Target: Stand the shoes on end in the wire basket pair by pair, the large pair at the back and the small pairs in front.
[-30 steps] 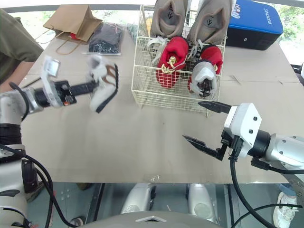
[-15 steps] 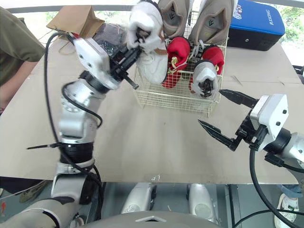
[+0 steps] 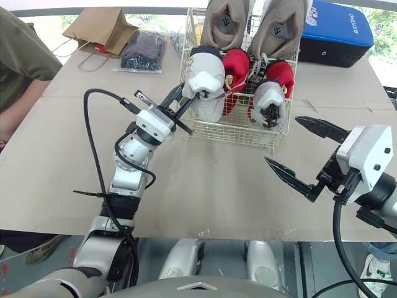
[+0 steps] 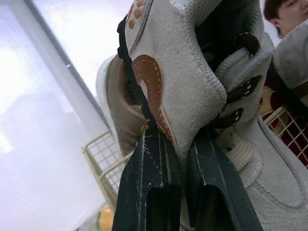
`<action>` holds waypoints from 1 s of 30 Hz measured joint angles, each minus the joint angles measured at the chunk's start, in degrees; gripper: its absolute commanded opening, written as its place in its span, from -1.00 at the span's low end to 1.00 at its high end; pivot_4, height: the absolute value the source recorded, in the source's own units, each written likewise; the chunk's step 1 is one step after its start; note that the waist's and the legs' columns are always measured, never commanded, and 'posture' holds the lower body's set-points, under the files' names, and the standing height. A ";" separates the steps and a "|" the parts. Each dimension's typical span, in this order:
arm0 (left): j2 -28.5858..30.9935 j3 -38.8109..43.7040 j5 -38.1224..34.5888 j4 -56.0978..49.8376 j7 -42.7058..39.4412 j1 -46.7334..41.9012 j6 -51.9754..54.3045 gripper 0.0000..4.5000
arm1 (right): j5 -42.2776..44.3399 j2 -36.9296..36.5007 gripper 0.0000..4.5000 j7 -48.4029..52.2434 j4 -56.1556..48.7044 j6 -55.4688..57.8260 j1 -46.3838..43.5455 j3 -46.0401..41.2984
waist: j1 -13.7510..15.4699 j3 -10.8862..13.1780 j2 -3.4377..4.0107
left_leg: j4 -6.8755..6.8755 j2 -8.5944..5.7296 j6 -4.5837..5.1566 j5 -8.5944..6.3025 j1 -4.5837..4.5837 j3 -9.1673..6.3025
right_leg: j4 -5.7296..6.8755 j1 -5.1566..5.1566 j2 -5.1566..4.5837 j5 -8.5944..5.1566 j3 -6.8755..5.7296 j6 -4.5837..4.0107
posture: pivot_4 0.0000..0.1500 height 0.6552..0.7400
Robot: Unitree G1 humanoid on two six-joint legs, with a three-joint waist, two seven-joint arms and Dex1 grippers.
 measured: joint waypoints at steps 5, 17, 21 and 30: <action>0.43 -0.61 -1.46 0.18 -0.60 2.00 2.13 -0.80 | -0.37 0.71 1.00 1.79 0.24 -0.63 3.60 -3.49 | -0.24 0.00 0.01 | -0.05 0.01 0.02 -0.01 0.41 0.01 | -0.04 0.37 0.02 -0.01 0.00 0.00 | 1.00 1.00; 10.91 -1.26 -27.07 -14.28 -18.62 10.35 25.24 0.98 | -2.18 1.77 1.00 6.17 2.80 -2.60 5.71 -4.79 | -0.74 0.00 0.06 | -0.08 0.06 0.03 -0.02 0.47 0.00 | -0.06 0.42 0.02 -0.02 0.00 -0.01 | 1.00 1.00; 15.71 1.09 -35.48 -21.28 -21.36 12.34 36.76 0.98 | -2.14 1.03 1.00 6.87 4.60 -2.74 4.50 -5.11 | -0.65 0.03 0.12 | -0.08 0.09 0.03 -0.02 0.50 -0.01 | -0.06 0.46 0.05 -0.03 -0.01 -0.02 | 1.00 1.00; 40.71 9.38 -56.23 -28.22 -35.76 13.67 69.92 0.98 | 2.12 -6.79 1.00 19.44 16.38 1.93 3.09 -5.10 | -0.63 0.25 0.43 | -0.25 0.16 0.09 -0.06 0.49 0.03 | -0.30 0.45 0.13 -0.04 -0.01 -0.05 | 1.00 1.00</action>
